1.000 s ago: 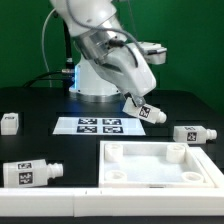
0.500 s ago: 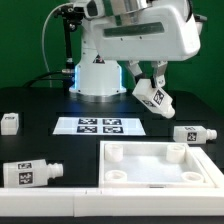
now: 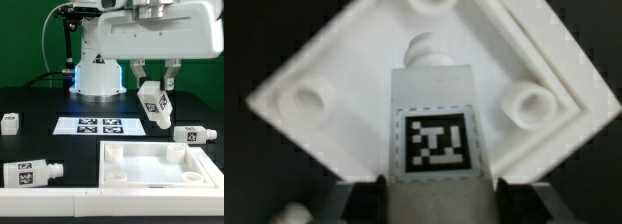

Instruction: Assemble square table

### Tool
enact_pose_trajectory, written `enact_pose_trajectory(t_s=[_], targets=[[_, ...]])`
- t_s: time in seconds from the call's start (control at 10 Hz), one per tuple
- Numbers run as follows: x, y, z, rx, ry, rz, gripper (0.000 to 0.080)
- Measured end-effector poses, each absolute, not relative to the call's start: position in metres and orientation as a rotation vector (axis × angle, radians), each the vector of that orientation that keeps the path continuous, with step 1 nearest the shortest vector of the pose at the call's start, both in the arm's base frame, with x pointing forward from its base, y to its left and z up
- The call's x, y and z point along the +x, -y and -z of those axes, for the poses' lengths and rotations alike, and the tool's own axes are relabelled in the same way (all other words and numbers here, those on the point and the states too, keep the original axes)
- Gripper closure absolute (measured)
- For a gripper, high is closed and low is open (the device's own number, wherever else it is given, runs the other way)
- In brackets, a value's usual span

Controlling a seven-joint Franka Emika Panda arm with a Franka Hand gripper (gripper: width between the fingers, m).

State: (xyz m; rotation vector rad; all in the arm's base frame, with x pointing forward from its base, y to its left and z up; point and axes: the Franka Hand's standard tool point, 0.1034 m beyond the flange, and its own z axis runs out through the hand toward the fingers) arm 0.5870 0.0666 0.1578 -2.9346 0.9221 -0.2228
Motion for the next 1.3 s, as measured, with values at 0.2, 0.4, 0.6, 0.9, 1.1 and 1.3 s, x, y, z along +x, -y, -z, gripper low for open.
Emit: enact_pose_trajectory(t_s=[0.2,0.4,0.6,0.9,1.1,1.3], targets=[[0.588,-0.091,-0.160,-2.890,-0.919,0.362,0.0515],[0.589,-0.088,-0.157,-2.922,-0.819,0.352,0.0515],[0.602,-0.070,-0.145,-3.028,-0.429,0.447,0.0515],[0.618,-0.055,-0.139,-3.066,-0.108,0.528,0.0515],[0.618,-0.056,-0.138,-3.068,-0.099,0.526,0.0515],[0.619,-0.078,-0.138,-3.005,-0.079,0.704,0.0515]])
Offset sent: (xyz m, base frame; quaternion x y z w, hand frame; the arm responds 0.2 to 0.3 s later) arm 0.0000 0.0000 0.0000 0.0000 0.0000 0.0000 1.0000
